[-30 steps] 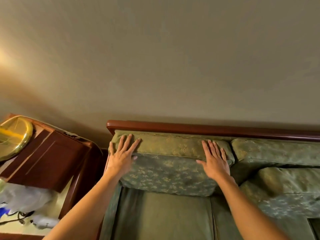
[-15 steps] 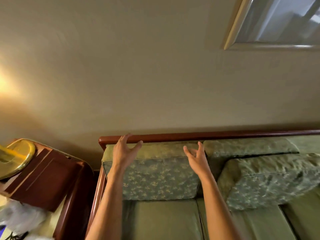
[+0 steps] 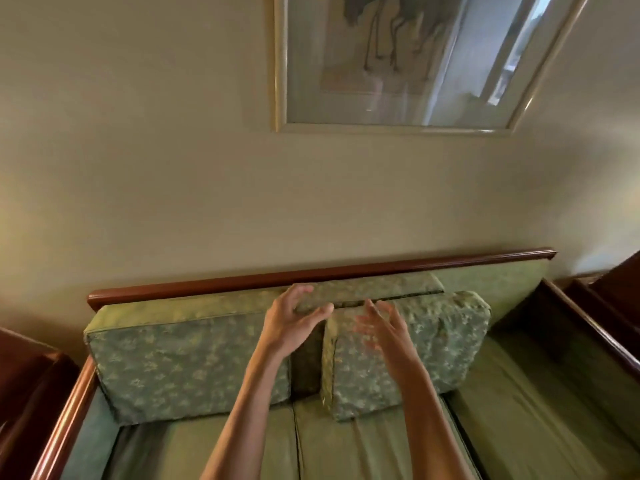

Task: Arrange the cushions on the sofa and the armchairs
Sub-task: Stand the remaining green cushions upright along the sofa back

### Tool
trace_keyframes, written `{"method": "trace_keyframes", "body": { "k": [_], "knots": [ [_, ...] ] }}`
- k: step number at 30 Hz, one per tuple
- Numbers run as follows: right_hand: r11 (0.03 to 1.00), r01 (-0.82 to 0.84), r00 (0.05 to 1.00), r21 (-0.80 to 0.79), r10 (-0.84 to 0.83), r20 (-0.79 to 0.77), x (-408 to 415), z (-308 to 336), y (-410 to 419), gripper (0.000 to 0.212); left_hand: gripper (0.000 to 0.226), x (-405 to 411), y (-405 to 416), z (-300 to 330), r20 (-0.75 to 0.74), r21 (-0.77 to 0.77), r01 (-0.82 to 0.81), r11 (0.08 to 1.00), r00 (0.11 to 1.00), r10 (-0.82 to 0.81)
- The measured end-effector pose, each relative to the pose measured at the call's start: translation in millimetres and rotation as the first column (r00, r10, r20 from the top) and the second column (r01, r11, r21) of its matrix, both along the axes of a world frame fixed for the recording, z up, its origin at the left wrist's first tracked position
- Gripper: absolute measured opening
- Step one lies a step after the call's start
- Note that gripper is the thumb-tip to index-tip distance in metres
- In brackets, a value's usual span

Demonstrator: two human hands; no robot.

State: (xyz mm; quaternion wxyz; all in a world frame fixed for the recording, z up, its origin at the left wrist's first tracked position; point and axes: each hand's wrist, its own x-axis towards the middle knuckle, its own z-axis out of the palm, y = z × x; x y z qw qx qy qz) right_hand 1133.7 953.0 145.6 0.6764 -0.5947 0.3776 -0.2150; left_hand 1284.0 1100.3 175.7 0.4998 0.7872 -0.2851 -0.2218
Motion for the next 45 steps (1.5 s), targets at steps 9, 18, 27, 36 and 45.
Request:
{"method": "trace_keyframes", "body": {
  "k": [9,18,27,36,45],
  "knots": [
    [0.998,0.037,0.999,0.044,-0.037,0.008,-176,0,-79,0.054,0.065,-158,-77,-11,-0.01,0.079,0.135,0.988,0.991,-0.134],
    [0.999,0.011,1.0,0.035,-0.012,0.025,-233,3,-134,0.043,0.062,-196,-110,0,0.017,0.124,0.098,0.987,0.995,-0.101],
    [0.991,-0.085,0.995,-0.104,0.08,-0.051,-270,-1,-190,0.076,0.062,-200,-146,-6,0.003,0.214,0.105,0.971,0.994,-0.109],
    [0.924,-0.305,0.92,-0.232,0.222,-0.324,-209,-46,-296,0.077,0.096,-122,-206,-58,0.112,0.393,0.04,0.919,0.99,-0.091],
    [0.812,-0.549,0.755,-0.197,0.381,-0.534,-141,-110,-365,0.082,0.152,-110,-289,-198,0.236,0.765,-0.092,0.638,0.961,-0.145]
  ]
}}
